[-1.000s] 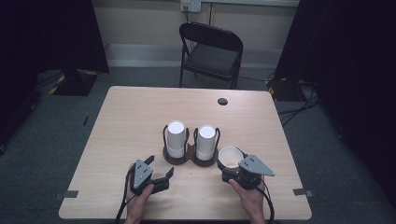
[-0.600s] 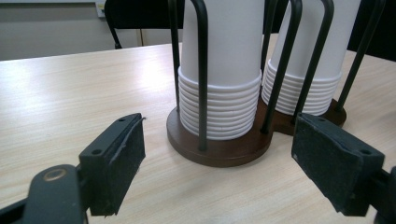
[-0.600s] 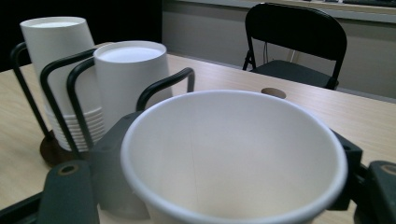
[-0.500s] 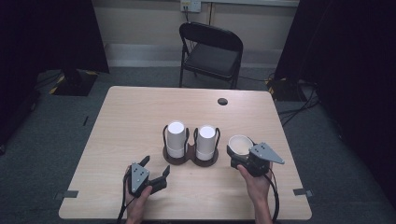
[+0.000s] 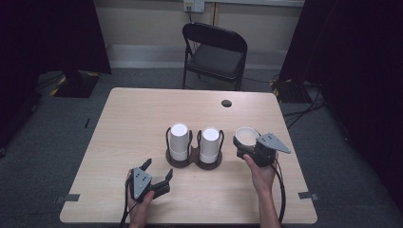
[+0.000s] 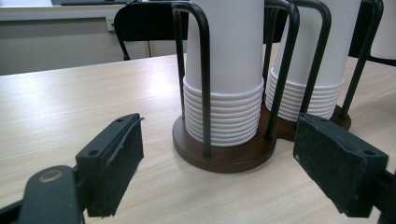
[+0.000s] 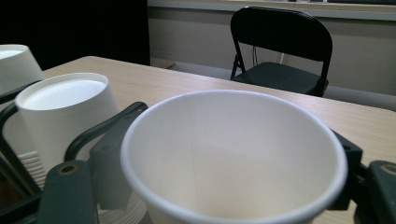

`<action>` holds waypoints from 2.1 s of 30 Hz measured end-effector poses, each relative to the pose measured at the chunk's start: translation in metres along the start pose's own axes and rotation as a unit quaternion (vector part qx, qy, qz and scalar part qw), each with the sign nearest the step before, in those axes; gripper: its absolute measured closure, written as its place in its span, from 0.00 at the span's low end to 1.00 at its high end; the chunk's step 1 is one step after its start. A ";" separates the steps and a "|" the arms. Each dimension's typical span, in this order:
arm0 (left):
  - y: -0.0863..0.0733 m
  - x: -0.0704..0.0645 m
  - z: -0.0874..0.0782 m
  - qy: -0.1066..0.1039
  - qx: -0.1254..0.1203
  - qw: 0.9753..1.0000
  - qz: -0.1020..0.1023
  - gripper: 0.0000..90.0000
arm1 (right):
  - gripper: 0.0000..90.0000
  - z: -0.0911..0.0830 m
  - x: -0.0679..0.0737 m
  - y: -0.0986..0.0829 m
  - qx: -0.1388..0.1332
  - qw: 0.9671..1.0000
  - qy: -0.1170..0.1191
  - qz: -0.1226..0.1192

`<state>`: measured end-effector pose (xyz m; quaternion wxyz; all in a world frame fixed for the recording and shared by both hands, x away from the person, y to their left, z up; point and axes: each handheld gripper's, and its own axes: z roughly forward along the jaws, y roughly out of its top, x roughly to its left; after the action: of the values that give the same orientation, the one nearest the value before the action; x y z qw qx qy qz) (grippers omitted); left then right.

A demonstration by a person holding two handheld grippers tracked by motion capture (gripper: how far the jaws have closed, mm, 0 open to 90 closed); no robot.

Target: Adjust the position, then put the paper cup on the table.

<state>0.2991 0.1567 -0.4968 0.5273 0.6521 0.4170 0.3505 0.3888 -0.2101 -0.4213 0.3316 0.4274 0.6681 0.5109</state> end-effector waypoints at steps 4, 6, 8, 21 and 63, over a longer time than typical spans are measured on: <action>0.000 0.000 0.000 0.001 -0.001 1.000 0.000 0.18 | 0.25 0.008 -0.005 0.002 0.003 1.000 -0.004 0.001; 0.000 0.000 -0.001 0.002 -0.003 1.000 -0.002 0.18 | 0.25 0.011 -0.007 0.003 0.001 1.000 -0.005 0.002; 0.000 0.000 -0.001 0.002 -0.004 1.000 -0.002 0.18 | 0.25 0.014 -0.009 0.005 -0.004 1.000 -0.008 -0.001; 0.000 0.002 0.000 0.001 -0.003 1.000 -0.010 0.18 | 0.25 0.040 -0.023 0.004 -0.022 1.000 -0.019 0.010; -0.002 0.001 -0.004 0.021 -0.020 0.999 -0.017 0.18 | 0.24 0.079 -0.039 -0.038 0.039 0.998 -0.043 0.034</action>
<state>0.2956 0.1597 -0.4979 0.5369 0.6268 0.4319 0.3637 0.4656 -0.2181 -0.4782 0.3257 0.4844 0.6573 0.4767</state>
